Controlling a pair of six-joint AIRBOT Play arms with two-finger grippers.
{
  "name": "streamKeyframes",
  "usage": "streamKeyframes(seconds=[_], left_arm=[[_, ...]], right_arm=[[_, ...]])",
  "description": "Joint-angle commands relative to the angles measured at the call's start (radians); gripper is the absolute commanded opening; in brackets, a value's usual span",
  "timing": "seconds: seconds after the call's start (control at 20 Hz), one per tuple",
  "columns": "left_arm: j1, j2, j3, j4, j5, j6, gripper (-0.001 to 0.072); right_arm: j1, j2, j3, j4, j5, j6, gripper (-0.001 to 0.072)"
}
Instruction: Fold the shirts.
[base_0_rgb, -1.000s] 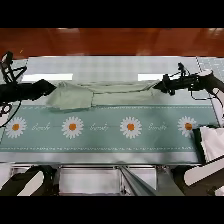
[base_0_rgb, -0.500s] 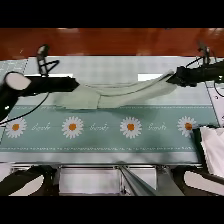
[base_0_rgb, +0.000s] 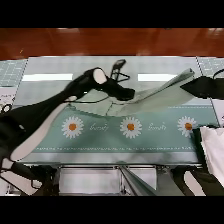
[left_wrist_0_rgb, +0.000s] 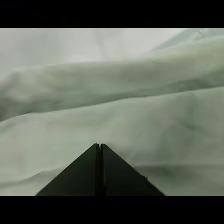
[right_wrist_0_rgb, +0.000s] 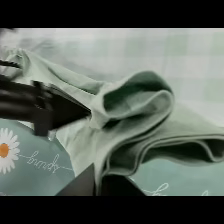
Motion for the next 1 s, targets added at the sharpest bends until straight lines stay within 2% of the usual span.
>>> streamKeyframes(seconds=[0.0, 0.2, 0.4, 0.55, 0.7, 0.95], left_arm=[[-0.135, -0.126, 0.13, -0.004, -0.077, -0.055, 0.0018], [-0.15, -0.119, 0.139, 0.001, -0.142, -0.061, 0.0018], [0.02, -0.023, 0.129, 0.035, -0.229, -0.078, 0.0018], [0.167, 0.194, 0.01, 0.151, -0.216, -0.078, 0.0019], [0.34, 0.463, -0.216, 0.261, -0.185, -0.078, 0.0019], [0.687, 0.891, -0.625, 0.27, -0.148, -0.024, 0.0019]], right_arm=[[0.001, 0.063, -0.008, 0.03, 0.019, 0.013, 0.0023], [0.001, 0.063, -0.008, 0.041, 0.008, 0.013, 0.0023], [0.04, 0.041, -0.008, 0.094, -0.035, 0.019, 0.0023], [0.194, -0.042, -0.008, 0.129, -0.137, 0.016, 0.0023], [0.375, -0.194, 0.017, 0.18, -0.289, -0.003, 0.0023], [0.564, -0.545, 0.222, 0.251, -0.352, -0.043, 0.0023]])
